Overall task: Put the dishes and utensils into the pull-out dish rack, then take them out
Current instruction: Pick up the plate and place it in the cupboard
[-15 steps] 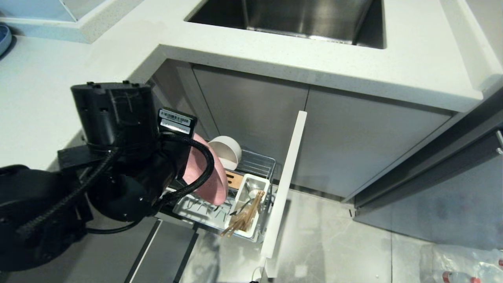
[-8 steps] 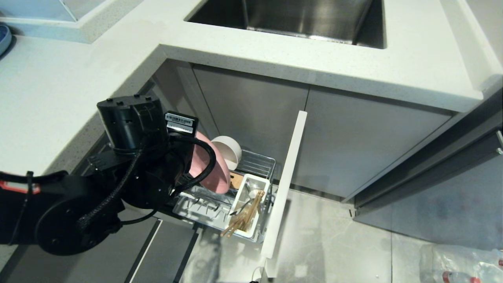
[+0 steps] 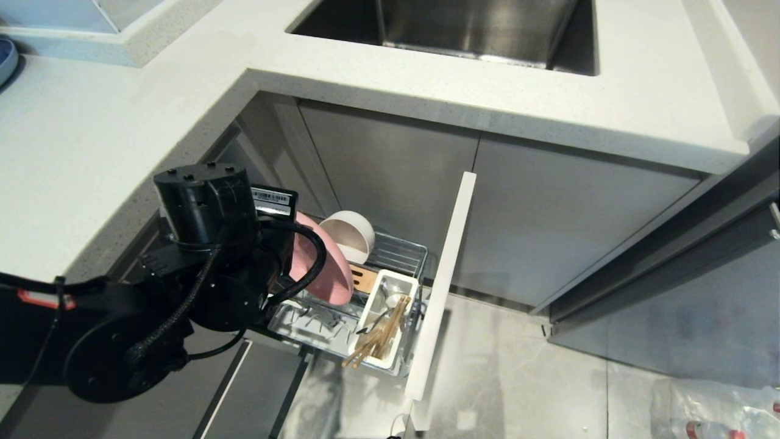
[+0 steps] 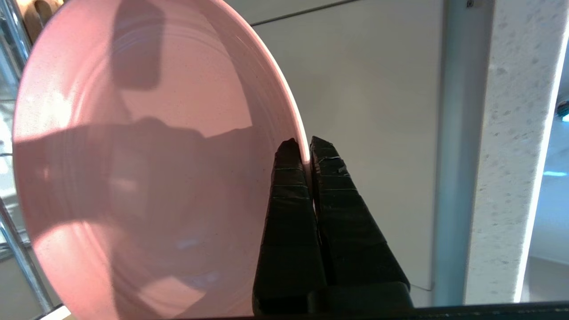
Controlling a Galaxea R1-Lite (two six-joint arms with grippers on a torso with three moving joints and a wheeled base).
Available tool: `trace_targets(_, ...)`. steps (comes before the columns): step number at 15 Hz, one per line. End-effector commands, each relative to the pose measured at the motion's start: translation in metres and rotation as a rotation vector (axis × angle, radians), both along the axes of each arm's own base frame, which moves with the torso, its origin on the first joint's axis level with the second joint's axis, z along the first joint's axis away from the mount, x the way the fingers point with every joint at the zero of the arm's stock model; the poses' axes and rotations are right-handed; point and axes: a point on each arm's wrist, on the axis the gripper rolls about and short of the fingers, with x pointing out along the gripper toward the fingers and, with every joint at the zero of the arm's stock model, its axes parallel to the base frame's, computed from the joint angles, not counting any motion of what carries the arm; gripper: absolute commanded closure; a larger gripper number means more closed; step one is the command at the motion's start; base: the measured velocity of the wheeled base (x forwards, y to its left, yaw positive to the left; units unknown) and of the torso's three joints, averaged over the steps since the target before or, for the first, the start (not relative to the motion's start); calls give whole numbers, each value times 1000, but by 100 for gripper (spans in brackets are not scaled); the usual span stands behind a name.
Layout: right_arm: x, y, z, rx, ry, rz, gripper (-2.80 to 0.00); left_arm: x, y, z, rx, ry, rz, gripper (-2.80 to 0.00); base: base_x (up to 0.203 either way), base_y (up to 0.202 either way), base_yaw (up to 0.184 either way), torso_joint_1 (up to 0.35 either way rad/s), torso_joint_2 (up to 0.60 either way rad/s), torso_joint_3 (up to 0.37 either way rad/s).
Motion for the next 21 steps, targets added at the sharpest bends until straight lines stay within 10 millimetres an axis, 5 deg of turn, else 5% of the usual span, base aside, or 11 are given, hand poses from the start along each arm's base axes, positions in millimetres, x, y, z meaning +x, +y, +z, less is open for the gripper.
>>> trace_targets(1, 0, 0, 0, 0, 2, 0, 0, -2, 2, -1, -20, -19, 7, 0, 0, 0, 0, 0, 0, 0)
trace_targets(21, 0, 0, 0, 0, 2, 0, 0, 12, 11, -37, -12, 50, 72, 0, 0, 0, 0, 0, 0, 0)
